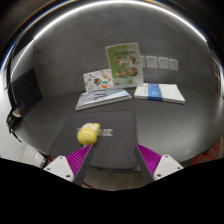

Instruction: Arrange mouse

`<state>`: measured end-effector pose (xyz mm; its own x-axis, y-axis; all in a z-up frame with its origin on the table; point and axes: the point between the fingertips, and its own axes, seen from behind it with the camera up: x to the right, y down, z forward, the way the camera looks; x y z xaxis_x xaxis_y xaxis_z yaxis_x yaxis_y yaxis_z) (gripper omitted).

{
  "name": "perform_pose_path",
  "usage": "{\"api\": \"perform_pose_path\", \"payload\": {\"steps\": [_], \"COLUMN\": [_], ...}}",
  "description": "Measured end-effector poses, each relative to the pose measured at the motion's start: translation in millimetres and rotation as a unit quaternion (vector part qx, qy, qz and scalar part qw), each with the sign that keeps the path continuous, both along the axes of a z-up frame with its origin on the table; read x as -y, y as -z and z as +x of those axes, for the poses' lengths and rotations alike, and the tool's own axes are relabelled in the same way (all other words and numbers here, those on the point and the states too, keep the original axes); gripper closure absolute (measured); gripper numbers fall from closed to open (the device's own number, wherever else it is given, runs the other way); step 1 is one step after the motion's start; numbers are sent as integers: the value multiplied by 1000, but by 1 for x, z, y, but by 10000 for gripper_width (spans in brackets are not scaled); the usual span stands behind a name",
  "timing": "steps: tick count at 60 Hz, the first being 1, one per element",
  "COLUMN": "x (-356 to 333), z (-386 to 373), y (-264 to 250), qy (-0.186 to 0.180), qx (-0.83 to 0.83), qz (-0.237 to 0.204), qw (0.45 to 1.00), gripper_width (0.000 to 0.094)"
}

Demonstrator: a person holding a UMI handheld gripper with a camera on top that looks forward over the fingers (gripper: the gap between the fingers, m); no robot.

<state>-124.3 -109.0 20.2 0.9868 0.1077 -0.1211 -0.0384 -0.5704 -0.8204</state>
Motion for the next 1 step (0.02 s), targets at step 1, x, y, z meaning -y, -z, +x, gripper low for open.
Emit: {"api": "perform_pose_path", "payload": {"steps": [1], "x": [5], "z": [10], "y": [-1], "qy": [-1], "qx": [1], "qz": [1], "qw": [1000], "gripper_width": [83]}}
